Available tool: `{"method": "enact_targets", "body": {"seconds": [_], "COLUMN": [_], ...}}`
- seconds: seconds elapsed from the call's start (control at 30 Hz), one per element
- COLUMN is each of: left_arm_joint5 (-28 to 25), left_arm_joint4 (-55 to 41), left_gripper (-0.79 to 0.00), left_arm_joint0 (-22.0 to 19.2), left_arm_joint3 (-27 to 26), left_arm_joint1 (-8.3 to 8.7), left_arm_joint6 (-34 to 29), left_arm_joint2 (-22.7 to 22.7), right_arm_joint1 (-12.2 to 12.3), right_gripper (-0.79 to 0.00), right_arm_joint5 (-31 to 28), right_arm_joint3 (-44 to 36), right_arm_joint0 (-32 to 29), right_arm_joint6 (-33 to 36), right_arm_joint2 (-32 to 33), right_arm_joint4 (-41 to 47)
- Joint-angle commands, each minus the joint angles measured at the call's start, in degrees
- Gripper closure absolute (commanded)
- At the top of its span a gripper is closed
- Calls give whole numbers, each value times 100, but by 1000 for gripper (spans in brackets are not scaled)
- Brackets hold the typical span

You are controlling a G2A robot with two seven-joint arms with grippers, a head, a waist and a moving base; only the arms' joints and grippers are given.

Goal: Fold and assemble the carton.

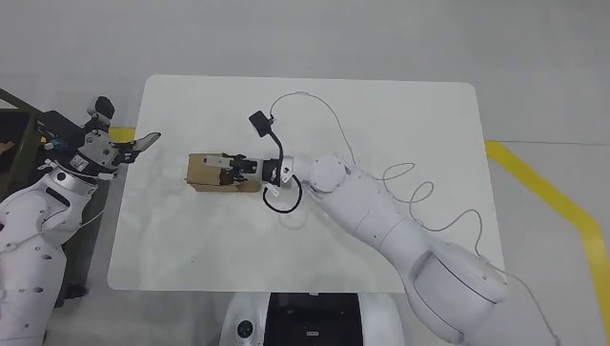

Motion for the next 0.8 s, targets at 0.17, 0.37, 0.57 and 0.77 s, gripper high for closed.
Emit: {"method": "enact_targets", "body": {"seconds": [0.17, 0.37, 0.57, 0.77], "left_arm_joint5": [0, 0, 0, 0], "left_arm_joint4": [0, 0, 0, 0], "left_gripper": [-785, -785, -785, -785], "left_arm_joint0": [0, 0, 0, 0], "left_arm_joint3": [0, 0, 0, 0], "left_arm_joint1": [0, 0, 0, 0], "left_arm_joint6": [0, 0, 0, 0], "left_arm_joint2": [0, 0, 0, 0], "right_arm_joint1": [-230, -419, -518, -582], "right_gripper": [-785, -785, -785, -785], "right_arm_joint5": [-254, -430, -634, -508], "right_arm_joint3": [561, 968, 1346, 1518], "right_arm_joint0": [29, 120, 249, 302], "right_arm_joint6": [22, 109, 296, 702], "right_arm_joint2": [25, -21, -30, 1], "right_arm_joint4": [141, 0, -225, -284]}}
